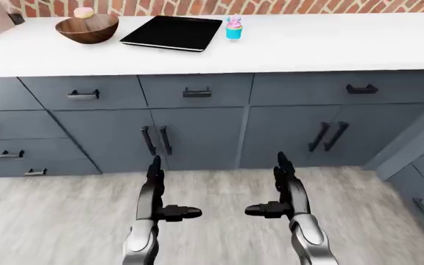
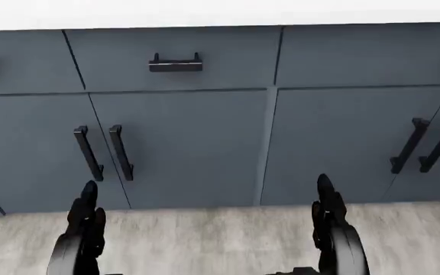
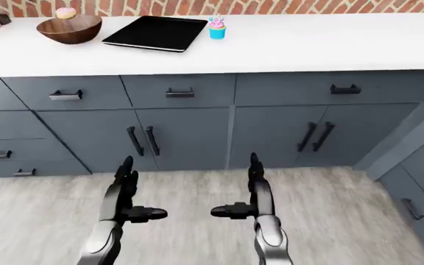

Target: Pick up the bowl with donut and place it on the tray. Pick up the cupcake and place it on the tray.

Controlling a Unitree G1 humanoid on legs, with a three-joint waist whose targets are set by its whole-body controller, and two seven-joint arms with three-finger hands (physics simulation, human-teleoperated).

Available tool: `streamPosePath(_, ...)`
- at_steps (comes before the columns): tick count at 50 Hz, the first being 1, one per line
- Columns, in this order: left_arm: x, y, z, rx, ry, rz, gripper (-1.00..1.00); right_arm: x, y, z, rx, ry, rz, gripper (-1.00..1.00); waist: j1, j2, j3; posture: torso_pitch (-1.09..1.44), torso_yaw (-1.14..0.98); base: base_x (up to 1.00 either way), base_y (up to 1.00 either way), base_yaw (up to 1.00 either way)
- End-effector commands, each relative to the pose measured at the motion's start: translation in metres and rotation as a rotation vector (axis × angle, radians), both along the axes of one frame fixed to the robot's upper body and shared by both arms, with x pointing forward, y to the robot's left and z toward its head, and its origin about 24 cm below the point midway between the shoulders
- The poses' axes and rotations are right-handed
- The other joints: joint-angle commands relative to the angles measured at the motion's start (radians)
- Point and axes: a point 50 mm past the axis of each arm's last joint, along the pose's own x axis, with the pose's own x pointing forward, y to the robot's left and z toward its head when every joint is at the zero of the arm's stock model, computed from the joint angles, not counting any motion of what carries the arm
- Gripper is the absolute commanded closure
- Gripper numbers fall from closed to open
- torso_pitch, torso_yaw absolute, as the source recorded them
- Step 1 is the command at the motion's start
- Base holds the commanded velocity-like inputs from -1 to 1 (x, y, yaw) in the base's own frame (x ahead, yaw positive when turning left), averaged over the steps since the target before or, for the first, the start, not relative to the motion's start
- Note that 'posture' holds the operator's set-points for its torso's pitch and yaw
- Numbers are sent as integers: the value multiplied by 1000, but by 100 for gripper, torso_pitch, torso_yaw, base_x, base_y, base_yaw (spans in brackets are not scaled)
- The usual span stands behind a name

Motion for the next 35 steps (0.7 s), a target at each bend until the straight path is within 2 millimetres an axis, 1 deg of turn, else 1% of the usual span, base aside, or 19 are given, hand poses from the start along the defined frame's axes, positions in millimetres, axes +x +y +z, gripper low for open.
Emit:
streamPosePath(1,5,-3,33,1,-176,-15,-100,7,0,35,-26,-185,12,-100,-2,-8,-1,0,0,0,0,0)
streamPosePath(2,5,-3,34,2,-179,-14,-100,6,0,36,-27,-188,13,-100,2,-7,-36,0,0,0,0,0)
streamPosePath(3,3,-4,35,3,-179,-17,-100,6,-1,37,-26,-190,11,-100,8,-1,-62,0,0,0,0,0)
streamPosePath(4,2,-4,36,0,-179,-18,-100,7,-1,36,-28,-190,9,-100,8,-2,-52,0,0,0,0,0)
streamPosePath(5,2,-5,36,3,-181,-18,-100,7,-1,37,-30,-192,11,-100,7,-6,-16,0,0,0,0,0)
streamPosePath(6,1,-5,37,3,-181,-18,-100,7,-1,37,-31,-192,11,-100,7,-8,-39,0,0,0,0,0)
streamPosePath(7,1,-6,37,8,-183,-20,-100,8,-1,37,-31,-192,13,-100,7,-8,-69,0,0,0,0,0)
streamPosePath(8,1,-6,37,9,-183,-23,-100,9,-1,36,-30,-192,13,-100,8,-8,-74,0,0,0,0,0)
streamPosePath(11,0,-7,42,13,-195,-28,-100,8,2,44,-36,-203,21,-100,8,-8,-76,0,0,0,0,0)
streamPosePath(15,-1,-3,58,25,-221,-23,-100,13,2,61,-44,-229,23,-100,8,-5,-80,0,0,0,0,0)
streamPosePath(18,-4,-4,82,39,-257,-36,-100,13,2,82,-51,-261,27,-100,7,-4,-85,0,0,0,0,0)
streamPosePath(20,-1,-2,99,49,-282,-36,-100,15,3,96,-66,-280,34,-100,9,-5,-87,0,0,0,0,0)
streamPosePath(23,1,5,137,43,-340,-28,-100,19,3,125,-77,-324,40,-100,9,-4,-93,0,0,0,0,0)
streamPosePath(27,-2,7,177,48,-399,-31,-100,20,1,159,-71,-371,49,-100,8,-2,-93,0,0,0,0,0)
streamPosePath(31,1,6,205,59,-429,-46,-100,16,1,190,-63,-433,56,-100,10,-1,-88,0,0,0,0,0)
streamPosePath(35,2,9,222,70,-450,-45,-100,12,3,200,-57,-452,74,-100,10,1,-80,0,0,0,0,0)
